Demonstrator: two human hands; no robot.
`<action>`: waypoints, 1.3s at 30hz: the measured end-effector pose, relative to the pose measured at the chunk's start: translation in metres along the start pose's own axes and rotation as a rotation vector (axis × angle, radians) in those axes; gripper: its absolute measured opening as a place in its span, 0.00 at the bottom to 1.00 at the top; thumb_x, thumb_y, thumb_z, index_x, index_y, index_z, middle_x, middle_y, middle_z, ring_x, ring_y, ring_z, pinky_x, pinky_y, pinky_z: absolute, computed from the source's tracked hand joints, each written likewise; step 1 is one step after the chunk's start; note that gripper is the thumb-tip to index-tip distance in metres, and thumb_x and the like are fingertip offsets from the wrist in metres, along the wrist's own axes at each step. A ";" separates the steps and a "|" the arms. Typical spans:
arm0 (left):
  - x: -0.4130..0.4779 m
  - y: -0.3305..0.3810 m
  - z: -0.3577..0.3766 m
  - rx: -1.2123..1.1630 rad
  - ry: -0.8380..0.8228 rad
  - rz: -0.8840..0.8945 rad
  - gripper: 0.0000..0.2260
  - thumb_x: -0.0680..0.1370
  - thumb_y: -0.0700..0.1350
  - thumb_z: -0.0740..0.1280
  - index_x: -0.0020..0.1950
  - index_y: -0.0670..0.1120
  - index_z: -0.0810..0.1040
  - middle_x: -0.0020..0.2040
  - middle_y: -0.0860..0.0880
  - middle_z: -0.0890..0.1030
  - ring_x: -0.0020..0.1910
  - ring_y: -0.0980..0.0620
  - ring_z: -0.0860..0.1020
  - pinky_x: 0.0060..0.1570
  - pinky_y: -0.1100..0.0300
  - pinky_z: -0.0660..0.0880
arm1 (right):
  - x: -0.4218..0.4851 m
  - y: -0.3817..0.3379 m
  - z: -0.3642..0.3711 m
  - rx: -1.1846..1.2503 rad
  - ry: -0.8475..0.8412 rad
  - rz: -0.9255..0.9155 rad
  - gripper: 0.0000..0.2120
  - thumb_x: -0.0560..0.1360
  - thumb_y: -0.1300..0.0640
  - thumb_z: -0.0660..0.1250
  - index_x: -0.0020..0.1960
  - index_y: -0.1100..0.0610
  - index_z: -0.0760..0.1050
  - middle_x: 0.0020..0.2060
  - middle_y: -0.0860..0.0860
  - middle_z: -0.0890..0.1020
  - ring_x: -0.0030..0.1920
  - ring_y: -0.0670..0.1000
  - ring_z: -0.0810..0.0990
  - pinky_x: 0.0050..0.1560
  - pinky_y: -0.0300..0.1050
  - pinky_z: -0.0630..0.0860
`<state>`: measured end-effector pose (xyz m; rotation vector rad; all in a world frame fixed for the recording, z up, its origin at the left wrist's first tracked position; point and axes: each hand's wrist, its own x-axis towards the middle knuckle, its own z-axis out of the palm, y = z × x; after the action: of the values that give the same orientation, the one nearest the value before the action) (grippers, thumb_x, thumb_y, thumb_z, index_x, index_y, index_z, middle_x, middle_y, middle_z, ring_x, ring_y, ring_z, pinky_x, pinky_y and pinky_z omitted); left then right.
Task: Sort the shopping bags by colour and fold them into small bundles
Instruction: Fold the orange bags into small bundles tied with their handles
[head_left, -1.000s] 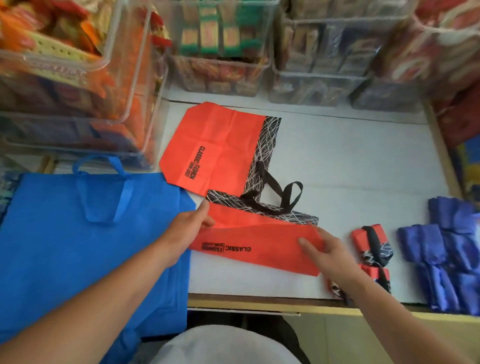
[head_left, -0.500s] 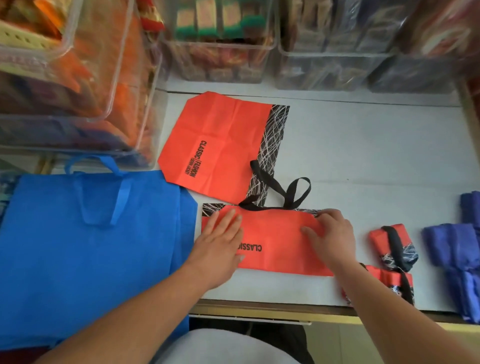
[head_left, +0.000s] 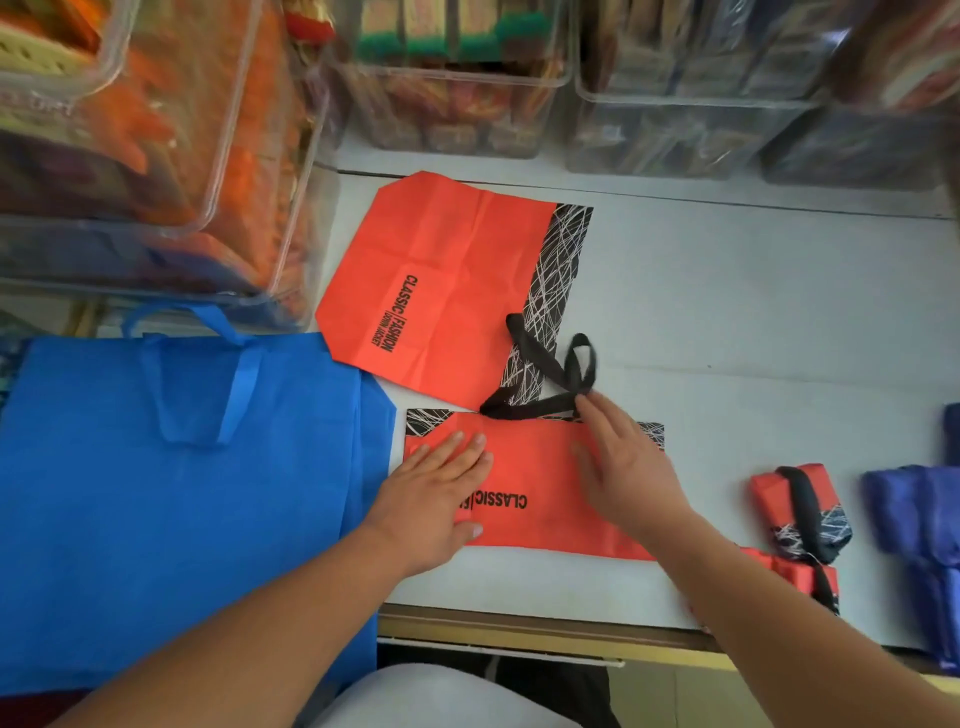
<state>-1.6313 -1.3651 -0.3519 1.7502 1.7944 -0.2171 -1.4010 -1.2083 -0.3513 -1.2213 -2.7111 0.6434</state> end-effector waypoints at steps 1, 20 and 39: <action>0.001 -0.001 -0.001 -0.004 -0.008 0.006 0.37 0.82 0.63 0.59 0.83 0.57 0.39 0.81 0.60 0.34 0.80 0.56 0.34 0.81 0.51 0.40 | 0.009 0.005 -0.006 0.039 -0.009 0.011 0.30 0.76 0.62 0.68 0.77 0.59 0.67 0.76 0.55 0.71 0.72 0.57 0.74 0.64 0.54 0.76; 0.001 -0.011 -0.034 -0.248 -0.120 0.009 0.26 0.78 0.67 0.63 0.75 0.61 0.70 0.80 0.66 0.45 0.80 0.66 0.43 0.78 0.54 0.53 | -0.077 -0.017 0.011 -0.054 -0.122 -0.078 0.22 0.73 0.39 0.70 0.61 0.51 0.82 0.63 0.48 0.82 0.63 0.54 0.82 0.59 0.55 0.81; 0.025 0.014 -0.046 -0.093 0.025 -0.001 0.36 0.81 0.43 0.63 0.83 0.57 0.46 0.81 0.59 0.51 0.71 0.48 0.67 0.62 0.46 0.75 | 0.000 0.020 -0.032 0.207 -0.094 0.644 0.24 0.70 0.41 0.77 0.62 0.49 0.78 0.56 0.48 0.76 0.60 0.52 0.77 0.56 0.52 0.76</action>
<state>-1.6303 -1.3181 -0.3242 1.6933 1.7944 -0.1103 -1.3784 -1.1857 -0.3304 -2.0492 -2.2054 1.0302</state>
